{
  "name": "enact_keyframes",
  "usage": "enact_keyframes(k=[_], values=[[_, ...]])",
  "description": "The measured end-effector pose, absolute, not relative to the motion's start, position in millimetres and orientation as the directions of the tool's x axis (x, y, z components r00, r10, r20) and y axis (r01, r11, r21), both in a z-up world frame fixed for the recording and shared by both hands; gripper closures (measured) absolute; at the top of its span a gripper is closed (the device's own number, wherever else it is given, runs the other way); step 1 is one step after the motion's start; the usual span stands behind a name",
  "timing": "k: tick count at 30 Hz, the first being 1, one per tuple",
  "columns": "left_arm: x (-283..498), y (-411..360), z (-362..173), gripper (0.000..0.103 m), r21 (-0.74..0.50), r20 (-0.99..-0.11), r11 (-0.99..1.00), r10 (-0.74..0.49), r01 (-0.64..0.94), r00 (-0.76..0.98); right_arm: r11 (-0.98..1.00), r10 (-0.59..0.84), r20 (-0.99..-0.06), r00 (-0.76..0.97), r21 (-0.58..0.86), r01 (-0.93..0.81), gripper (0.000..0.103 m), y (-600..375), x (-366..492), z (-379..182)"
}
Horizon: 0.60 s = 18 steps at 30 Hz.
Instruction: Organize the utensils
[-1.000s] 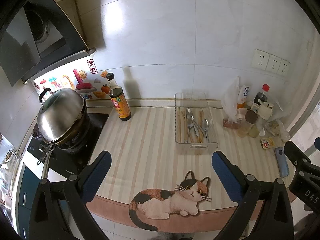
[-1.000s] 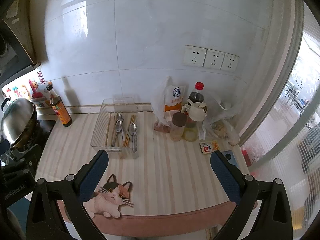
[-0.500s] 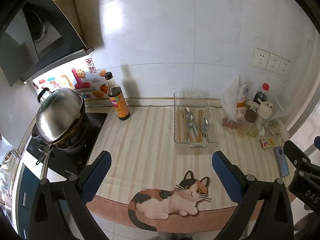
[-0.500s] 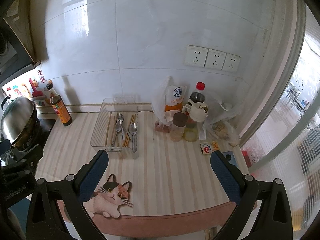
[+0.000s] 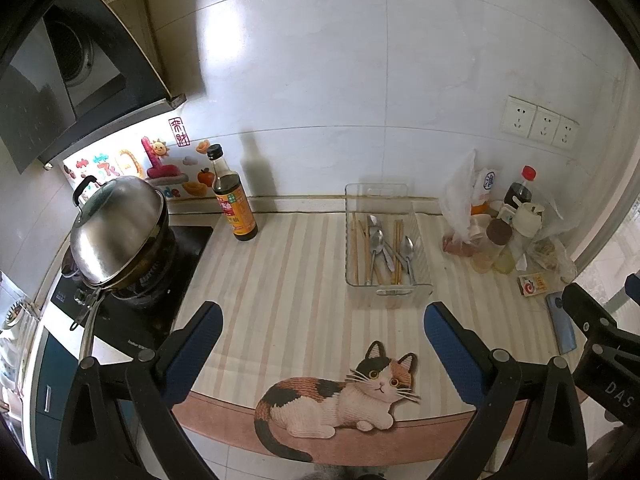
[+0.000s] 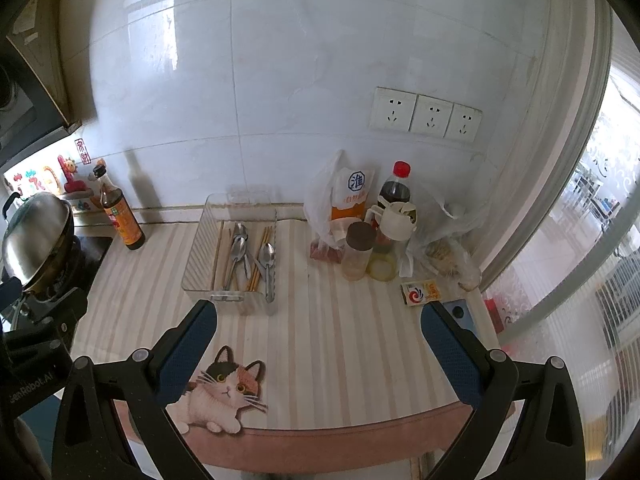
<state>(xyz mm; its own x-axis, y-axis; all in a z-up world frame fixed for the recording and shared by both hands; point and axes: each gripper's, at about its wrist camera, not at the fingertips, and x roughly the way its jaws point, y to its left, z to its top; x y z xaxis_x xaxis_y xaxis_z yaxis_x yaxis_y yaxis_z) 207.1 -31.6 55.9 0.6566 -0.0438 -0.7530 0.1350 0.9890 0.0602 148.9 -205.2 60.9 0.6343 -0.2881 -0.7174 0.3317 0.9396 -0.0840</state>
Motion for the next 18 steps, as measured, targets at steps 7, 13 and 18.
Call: enact_keyframes(k=[7, 13, 18], values=[[205.4, -33.3, 55.7, 0.0, 0.057, -0.754, 0.988, -0.05, 0.142, 0.655, 0.94, -0.286, -0.72, 0.632, -0.082, 0.332, 0.0, -204.9, 147.9, 58.6], [205.3, -33.8, 55.7, 0.0, 0.053, -0.756, 0.988, -0.056, 0.146, 0.652, 0.94, -0.283, -0.722, 0.632, -0.079, 0.331, 0.0, -205.5, 148.1, 58.4], [205.1, -34.1, 55.8, 0.0, 0.054, -0.755, 0.988, -0.054, 0.145, 0.653, 0.941, -0.281, -0.722, 0.632, -0.078, 0.329, 0.0, -205.7, 148.3, 58.6]])
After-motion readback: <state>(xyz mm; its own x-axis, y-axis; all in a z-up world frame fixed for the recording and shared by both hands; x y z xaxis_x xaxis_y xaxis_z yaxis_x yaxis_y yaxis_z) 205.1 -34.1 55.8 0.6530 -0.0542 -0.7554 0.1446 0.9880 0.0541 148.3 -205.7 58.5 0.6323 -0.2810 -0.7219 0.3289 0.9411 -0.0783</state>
